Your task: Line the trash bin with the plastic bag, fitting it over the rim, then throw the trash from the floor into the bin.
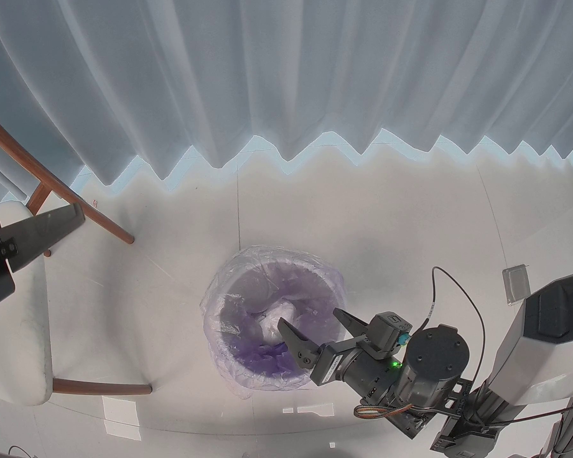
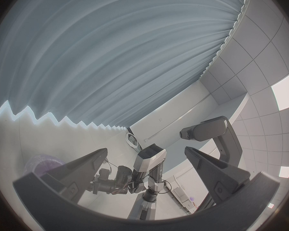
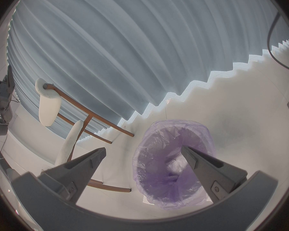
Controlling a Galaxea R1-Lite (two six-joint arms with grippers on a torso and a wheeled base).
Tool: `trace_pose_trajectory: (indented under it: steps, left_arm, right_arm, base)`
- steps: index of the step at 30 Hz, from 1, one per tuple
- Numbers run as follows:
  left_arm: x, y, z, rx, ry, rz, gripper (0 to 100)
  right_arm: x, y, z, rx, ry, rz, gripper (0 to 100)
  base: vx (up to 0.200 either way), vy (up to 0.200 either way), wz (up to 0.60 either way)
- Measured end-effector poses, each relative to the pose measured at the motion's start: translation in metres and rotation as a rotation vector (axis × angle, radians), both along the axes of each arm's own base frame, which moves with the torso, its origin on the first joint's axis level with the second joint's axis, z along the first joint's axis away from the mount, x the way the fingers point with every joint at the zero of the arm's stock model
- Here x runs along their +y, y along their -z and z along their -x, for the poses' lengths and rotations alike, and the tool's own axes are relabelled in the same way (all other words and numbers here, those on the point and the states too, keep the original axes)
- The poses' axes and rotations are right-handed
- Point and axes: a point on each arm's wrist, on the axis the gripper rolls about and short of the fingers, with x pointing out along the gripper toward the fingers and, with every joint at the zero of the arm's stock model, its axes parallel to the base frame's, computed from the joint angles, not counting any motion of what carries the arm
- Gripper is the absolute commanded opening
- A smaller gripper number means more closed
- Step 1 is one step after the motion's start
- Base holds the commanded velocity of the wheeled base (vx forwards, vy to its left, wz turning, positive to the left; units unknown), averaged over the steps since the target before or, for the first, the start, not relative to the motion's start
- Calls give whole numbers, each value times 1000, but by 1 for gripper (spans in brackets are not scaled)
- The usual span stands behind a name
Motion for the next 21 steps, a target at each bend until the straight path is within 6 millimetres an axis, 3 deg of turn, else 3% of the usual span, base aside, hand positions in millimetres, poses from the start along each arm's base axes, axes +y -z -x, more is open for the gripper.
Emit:
trace_pose_trajectory:
  steps: [14,21]
  left_arm:
    - [0,0,0,0,0,-1,100]
    - [0,1,0,3,0,-4,100]
  right_arm:
    - [-1,-6,0,-15,2,-9,100]
    - [-7,-36,2,-92,15,-76,100]
  base:
    - [0,0,0]
    - [0,0,0]
